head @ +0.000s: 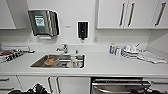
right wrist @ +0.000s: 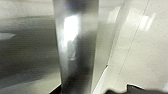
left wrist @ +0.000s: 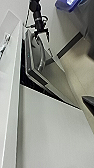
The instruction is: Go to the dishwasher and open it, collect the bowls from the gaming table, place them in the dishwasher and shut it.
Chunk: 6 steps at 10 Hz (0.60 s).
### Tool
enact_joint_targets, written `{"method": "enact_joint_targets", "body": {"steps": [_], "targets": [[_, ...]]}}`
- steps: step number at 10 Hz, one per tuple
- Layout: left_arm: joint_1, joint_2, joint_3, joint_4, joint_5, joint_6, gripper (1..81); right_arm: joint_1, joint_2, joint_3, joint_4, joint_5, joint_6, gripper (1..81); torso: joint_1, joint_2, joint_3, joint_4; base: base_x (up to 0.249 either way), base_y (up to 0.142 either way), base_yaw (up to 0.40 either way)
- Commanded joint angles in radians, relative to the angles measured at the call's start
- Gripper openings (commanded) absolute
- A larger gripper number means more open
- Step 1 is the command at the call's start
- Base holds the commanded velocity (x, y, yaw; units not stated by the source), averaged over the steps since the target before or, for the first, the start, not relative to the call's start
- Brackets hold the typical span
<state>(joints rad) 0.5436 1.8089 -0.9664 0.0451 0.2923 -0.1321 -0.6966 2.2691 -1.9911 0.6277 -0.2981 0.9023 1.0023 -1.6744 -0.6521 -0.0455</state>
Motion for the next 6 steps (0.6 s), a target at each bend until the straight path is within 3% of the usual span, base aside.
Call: {"method": "enact_joint_targets", "body": {"steps": [1,6], "targets": [[-0.106,-0.028,0.024,0.001,0.007,0.003,81.1,0.048,-0.034,-0.020,0.000,-0.154,0.007,81.1,0.000,0.000,0.000,0.000,-0.072,0.000,0.000],[-0.104,-0.026,0.026,0.001,0.007,0.003,81.1,0.015,-0.023,-0.046,0.029,-0.151,0.029,81.1,0.000,0.000,0.000,0.000,-0.072,0.000,0.000]]}}
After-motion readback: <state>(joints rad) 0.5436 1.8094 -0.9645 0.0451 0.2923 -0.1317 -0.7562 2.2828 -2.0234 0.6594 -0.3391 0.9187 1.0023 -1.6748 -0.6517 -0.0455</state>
